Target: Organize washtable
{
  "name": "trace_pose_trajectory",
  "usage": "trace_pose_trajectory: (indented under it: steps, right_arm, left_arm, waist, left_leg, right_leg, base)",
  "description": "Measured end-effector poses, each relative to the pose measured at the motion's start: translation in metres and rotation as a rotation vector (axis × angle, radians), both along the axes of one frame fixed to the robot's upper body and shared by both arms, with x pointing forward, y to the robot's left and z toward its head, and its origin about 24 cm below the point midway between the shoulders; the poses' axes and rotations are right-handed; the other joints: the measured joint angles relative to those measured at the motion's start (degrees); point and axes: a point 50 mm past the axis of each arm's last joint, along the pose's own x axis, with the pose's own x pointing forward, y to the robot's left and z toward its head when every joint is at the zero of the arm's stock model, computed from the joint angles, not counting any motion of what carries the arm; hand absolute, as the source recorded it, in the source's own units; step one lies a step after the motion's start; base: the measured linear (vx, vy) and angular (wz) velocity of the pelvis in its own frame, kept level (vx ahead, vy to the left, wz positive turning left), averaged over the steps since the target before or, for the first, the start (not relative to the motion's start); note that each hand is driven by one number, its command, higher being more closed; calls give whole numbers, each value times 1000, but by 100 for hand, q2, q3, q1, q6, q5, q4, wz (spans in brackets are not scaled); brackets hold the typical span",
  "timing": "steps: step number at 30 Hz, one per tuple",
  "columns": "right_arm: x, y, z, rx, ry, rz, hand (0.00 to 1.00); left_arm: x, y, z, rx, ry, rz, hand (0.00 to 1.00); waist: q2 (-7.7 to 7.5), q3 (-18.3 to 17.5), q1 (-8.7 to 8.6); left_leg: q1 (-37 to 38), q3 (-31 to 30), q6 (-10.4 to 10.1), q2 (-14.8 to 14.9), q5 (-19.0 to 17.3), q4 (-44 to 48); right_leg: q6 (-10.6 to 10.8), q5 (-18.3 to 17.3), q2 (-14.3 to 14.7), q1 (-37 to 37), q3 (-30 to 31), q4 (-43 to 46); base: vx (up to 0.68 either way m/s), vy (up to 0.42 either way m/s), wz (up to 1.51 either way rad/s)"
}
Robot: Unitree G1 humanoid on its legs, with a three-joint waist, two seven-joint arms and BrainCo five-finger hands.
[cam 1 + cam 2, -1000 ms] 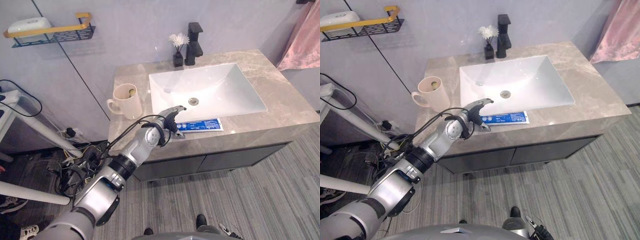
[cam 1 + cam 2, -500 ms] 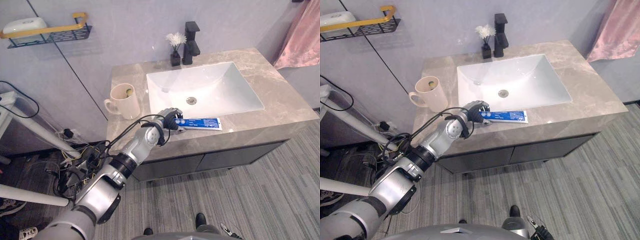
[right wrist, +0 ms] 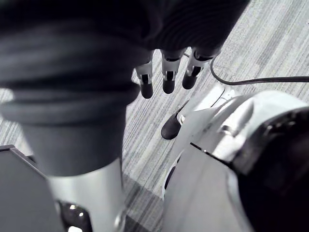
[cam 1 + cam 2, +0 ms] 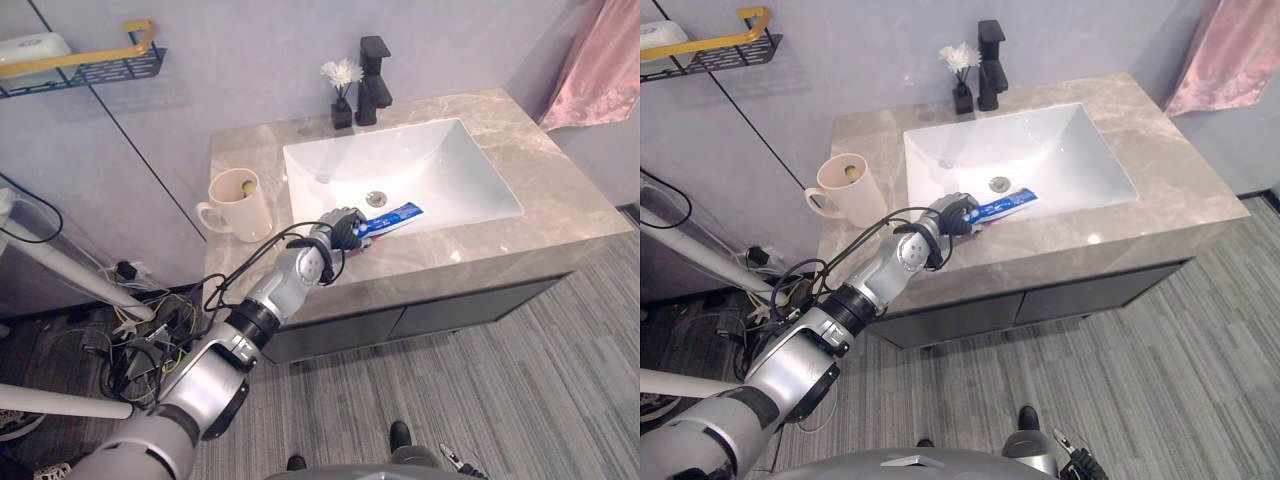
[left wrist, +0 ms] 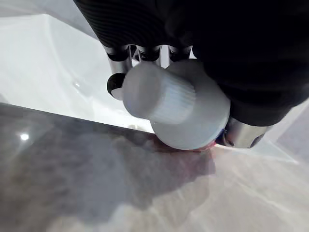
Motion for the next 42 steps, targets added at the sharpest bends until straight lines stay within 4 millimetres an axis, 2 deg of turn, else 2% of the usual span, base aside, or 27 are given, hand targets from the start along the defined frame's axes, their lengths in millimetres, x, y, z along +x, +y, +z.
trace_pose_trajectory:
  steps: [8,11,14,17,19,20,21,22,24,25,27,28,30,31,33,34,36,40,42]
  right_arm:
    - [-3,-2,0,12,-24,-107,0]
    - [-2,-2,2,16,-56,-211,0]
    - [1,-15,11,-33,-158,-349,0]
    - [23,-44,40,-178,-346,-433,0]
    - [53,-66,80,-324,-542,-428,0]
    - [60,-71,92,-361,-595,-426,0]
    - [70,-80,115,-434,-694,-429,0]
    - [79,-85,137,-495,-788,-431,0]
    - [92,-86,166,-560,-923,-427,0]
    - [97,-84,174,-571,-966,-423,0]
    - [114,-71,204,-582,-1126,-392,0]
    - [118,-66,211,-578,-1167,-375,0]
    - [137,-40,239,-530,-1332,-269,0]
    - [141,-33,245,-509,-1372,-238,0]
    - [159,3,268,-398,-1530,-72,0]
    - [164,11,273,-355,-1571,-33,0]
    - [175,42,292,-193,-1708,88,0]
    - [187,61,311,-58,-1810,196,0]
    - [189,62,315,-54,-1826,217,0]
  left_arm:
    - [-9,-7,8,-25,-39,-24,100]
    - [-20,-14,16,-48,-91,-68,100]
    - [-32,-24,34,-96,-165,-117,100]
    - [-42,-32,60,-208,-275,-144,100]
    - [-51,-31,77,-297,-353,-141,100]
    - [-54,-30,80,-320,-370,-137,100]
    - [-59,-30,84,-342,-407,-137,100]
    - [-65,-30,87,-368,-438,-150,100]
    - [-74,-30,92,-399,-486,-169,100]
    - [-78,-29,94,-413,-502,-176,100]
    - [-88,-28,102,-458,-559,-203,100]
    - [-90,-27,104,-465,-572,-210,100]
    - [-97,-24,108,-495,-609,-221,100]
    - [-98,-24,109,-503,-616,-223,100]
    - [-101,-23,110,-519,-642,-233,100]
    - [-102,-22,110,-521,-647,-232,100]
    - [-107,-20,112,-540,-668,-235,100]
    - [-109,-16,108,-551,-676,-218,100]
    - [-110,-16,107,-555,-678,-213,100]
  waist:
    - [10,26,11]
    - [8,27,62]
    - [10,26,82]
    - [13,19,101]
    - [41,-2,111]
    - [58,-13,106]
    - [83,-36,118]
    - [109,-77,148]
    - [130,-107,171]
    - [136,-114,173]
    - [136,-138,200]
    - [138,-150,211]
    - [153,-264,235]
    - [154,-299,249]
    - [133,-416,336]
    - [125,-428,341]
    - [87,-451,433]
    - [24,-492,583]
    - [-14,-521,615]
  left_leg:
    - [-26,20,6,3,-4,4]
    - [-155,92,11,-7,-7,42]
    - [-147,138,12,-17,-8,104]
    - [-138,190,15,-17,-14,137]
    - [-138,330,4,6,-38,147]
    - [-137,351,4,12,-62,160]
    - [-117,381,-6,27,-85,180]
    - [-102,415,-15,48,-111,198]
    - [-85,461,-24,76,-126,227]
    - [-82,465,-25,86,-127,228]
    - [-78,470,-28,123,-128,237]
    - [-78,470,-29,129,-128,241]
    - [-88,469,-29,142,-128,250]
    - [-88,467,-29,145,-129,251]
    - [-104,453,-31,145,-130,264]
    - [-103,446,-31,144,-130,269]
    - [-120,405,-31,143,-130,305]
    - [-129,279,-30,138,-128,346]
    - [-139,250,-30,134,-127,353]
  right_leg:
    - [0,-1,1,-39,46,34]
    - [16,16,-7,-192,158,37]
    - [16,16,-20,-188,233,39]
    - [15,17,-15,-208,321,39]
    - [11,49,30,-287,475,41]
    - [8,57,45,-299,506,41]
    - [5,65,66,-292,543,41]
    - [2,71,89,-290,581,41]
    - [-9,82,114,-282,612,41]
    - [-13,86,124,-282,612,41]
    - [-29,99,164,-280,616,41]
    - [-34,103,170,-280,616,41]
    - [-38,106,183,-285,615,41]
    - [-38,106,184,-283,613,41]
    - [-34,111,181,-282,599,41]
    - [-33,113,179,-275,595,41]
    - [-27,118,173,-249,558,41]
    - [-26,118,161,-167,444,41]
    - [-26,118,158,-166,433,41]
  base:
    - [-4,0,0]
    - [21,5,-9]
    - [23,-3,-12]
    - [-12,-3,-13]
    - [-43,2,-27]
    - [-34,2,-29]
    - [-25,-4,-20]
    - [-21,-7,-18]
    - [-21,-13,-12]
    - [-28,-21,-7]
    - [-29,-23,-4]
    - [0,0,0]
    - [0,0,0]
    - [0,0,0]
    - [-3,1,4]
    - [-12,4,6]
    - [-16,2,8]
    - [-20,0,16]
    - [-14,1,4]
